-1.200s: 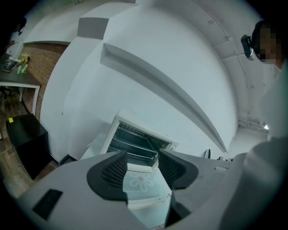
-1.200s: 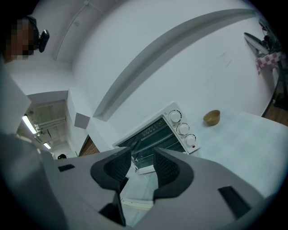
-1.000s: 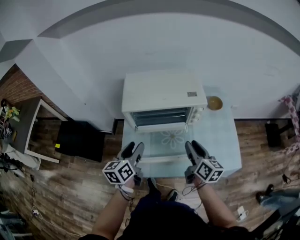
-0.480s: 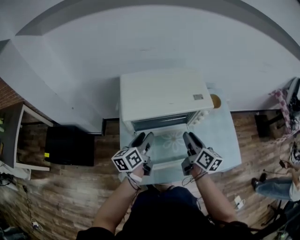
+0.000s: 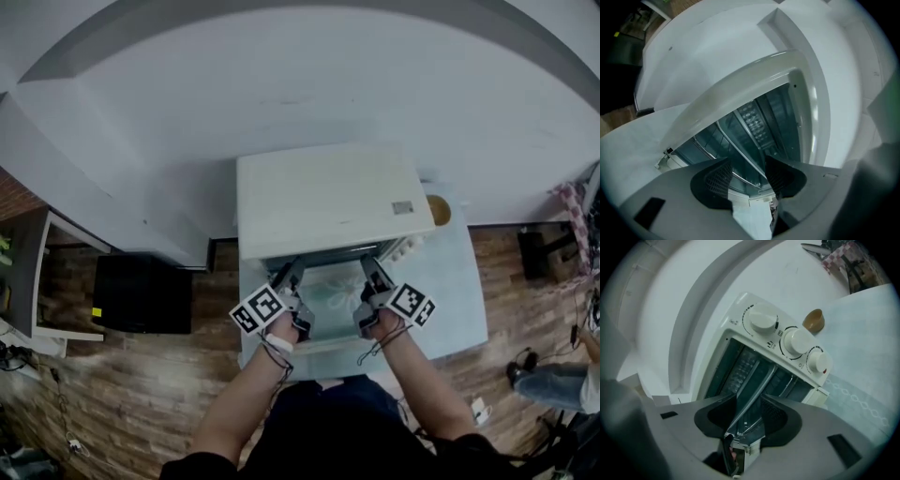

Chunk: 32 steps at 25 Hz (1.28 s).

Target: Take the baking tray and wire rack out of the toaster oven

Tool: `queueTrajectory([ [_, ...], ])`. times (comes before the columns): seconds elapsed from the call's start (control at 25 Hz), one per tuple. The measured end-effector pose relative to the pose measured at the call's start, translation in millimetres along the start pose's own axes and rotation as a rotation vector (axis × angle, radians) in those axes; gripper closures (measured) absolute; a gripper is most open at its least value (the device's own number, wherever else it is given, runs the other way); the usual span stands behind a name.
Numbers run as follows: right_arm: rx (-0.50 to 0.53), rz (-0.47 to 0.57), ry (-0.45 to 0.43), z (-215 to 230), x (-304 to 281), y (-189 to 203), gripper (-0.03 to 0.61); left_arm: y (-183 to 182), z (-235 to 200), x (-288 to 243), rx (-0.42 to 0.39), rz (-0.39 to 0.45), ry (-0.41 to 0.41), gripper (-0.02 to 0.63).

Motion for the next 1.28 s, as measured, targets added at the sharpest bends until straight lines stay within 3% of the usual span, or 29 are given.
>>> queueTrajectory([
  [0.28,-0.044,-0.041,-0.048,19.2,-47.5,-15.6,0.41,-2.8,-7.7,-31.4,0.117,0.111,-0.013,0.408],
  [0.48,-0.129,-0.044,-0.011,26.7,-65.4,-19.6,0.405,-11.2,-19.1,-45.9,0.176,0.16,-0.034,0.416],
  [0.64,-0.118,-0.025,-0.038,34.0,-79.7,-27.0,0.416,-17.2,-23.2,-51.9,0.186,0.184,-0.048,0.482],
  [0.68,-0.109,-0.026,-0.044,35.2,-81.0,-27.7,0.444,-17.7,-23.4,-51.6,0.188,0.187,-0.047,0.489],
  [0.84,-0.128,-0.053,-0.01,37.3,-69.8,-22.9,0.469,-12.3,-24.1,-46.5,0.191,0.186,-0.032,0.492],
  [1.28,-0.117,-0.088,-0.022,40.4,-29.7,-7.0,0.469,12.8,-22.5,-10.8,0.179,0.144,-0.024,0.492],
])
Point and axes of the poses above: the fingertips, and each gripper's own axes: x backward along the fingers, z to its right, y out of its underside, the point moved 6 cm from there along x, backward along the fingers, and after that the axes turned 6 degrees about x, right-handed, at the moved point
